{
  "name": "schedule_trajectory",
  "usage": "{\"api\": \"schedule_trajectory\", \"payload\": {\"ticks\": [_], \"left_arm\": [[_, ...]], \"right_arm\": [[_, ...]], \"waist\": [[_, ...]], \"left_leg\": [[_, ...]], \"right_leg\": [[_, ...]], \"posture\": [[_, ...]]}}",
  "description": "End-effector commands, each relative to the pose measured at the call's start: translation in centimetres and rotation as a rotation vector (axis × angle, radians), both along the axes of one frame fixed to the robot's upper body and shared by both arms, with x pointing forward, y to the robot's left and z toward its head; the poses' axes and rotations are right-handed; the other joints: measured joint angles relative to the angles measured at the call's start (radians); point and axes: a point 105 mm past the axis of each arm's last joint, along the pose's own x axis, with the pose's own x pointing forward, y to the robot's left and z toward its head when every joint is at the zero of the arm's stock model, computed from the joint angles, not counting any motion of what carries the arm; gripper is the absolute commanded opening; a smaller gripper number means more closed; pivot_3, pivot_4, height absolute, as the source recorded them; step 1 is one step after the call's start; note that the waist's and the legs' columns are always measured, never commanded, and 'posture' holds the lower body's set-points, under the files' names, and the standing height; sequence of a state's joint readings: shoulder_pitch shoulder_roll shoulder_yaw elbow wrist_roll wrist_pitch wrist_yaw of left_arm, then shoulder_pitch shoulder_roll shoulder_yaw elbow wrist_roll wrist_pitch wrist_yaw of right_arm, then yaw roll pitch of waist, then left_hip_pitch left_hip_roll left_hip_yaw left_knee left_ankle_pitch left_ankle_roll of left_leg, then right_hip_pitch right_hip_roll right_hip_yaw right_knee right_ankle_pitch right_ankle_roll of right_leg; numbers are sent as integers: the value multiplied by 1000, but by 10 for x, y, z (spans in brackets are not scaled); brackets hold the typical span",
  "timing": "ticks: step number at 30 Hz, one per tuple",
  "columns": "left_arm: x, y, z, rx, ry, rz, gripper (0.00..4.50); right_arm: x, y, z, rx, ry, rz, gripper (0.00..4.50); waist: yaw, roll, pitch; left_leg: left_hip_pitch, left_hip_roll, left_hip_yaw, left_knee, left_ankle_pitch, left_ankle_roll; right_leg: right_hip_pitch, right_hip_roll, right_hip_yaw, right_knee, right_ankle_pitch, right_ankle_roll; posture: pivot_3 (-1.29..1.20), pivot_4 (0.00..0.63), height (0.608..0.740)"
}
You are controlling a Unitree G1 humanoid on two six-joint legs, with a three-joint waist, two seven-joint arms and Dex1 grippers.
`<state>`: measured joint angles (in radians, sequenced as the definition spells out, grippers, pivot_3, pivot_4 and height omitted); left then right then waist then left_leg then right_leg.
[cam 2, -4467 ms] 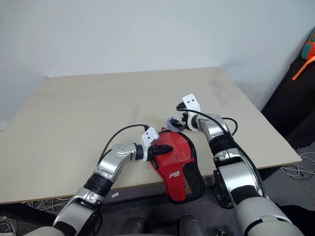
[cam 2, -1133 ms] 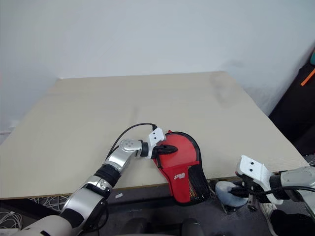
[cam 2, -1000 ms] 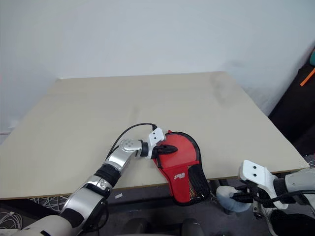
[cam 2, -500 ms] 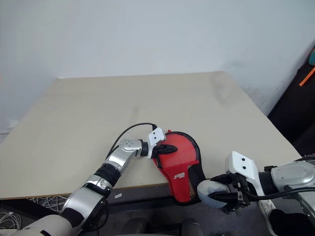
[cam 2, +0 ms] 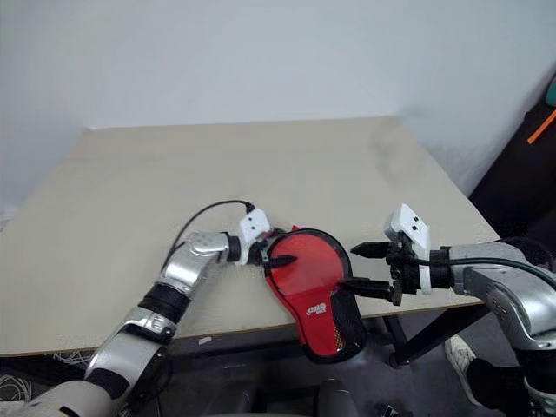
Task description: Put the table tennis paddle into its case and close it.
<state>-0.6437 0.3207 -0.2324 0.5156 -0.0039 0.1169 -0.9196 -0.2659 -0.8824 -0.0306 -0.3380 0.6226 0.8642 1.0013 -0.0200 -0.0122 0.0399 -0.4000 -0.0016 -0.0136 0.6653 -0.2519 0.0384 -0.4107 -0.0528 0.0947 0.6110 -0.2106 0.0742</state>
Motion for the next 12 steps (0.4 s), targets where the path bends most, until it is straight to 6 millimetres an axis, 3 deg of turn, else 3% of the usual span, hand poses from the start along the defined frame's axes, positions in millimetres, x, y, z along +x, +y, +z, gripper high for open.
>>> {"api": "schedule_trajectory", "payload": {"ticks": [1,4,7,9,12], "left_arm": [[20,35,52,-22,-160,101,4462],[26,68,70,-31,-188,197,4462],[15,114,76,-34,-177,329,4462],[1,143,68,-32,-144,437,4462],[-22,164,52,-42,-82,525,4462]], "right_arm": [[21,3,11,-11,-92,-40,4500],[32,11,14,-3,-122,-53,4500],[49,12,16,39,-129,-123,4500],[60,20,14,74,-126,-142,4500],[72,31,14,81,-135,-157,4500]], "waist": [[0,0,1],[0,-1,1],[-2,-1,1],[-11,0,0],[-16,0,1]], "left_leg": [[0,0,0,0,0,0],[0,0,1,1,0,0],[1,0,0,1,0,0],[2,1,1,1,0,0],[4,2,2,-1,0,0]], "right_leg": [[0,0,0,0,0,0],[1,0,0,0,-1,1],[2,0,0,0,-3,5],[2,0,0,0,-2,4],[2,0,1,2,0,-1]], "posture": [[0,0,740],[0,0,740],[0,0,740],[0,0,740],[0,0,740]]}}
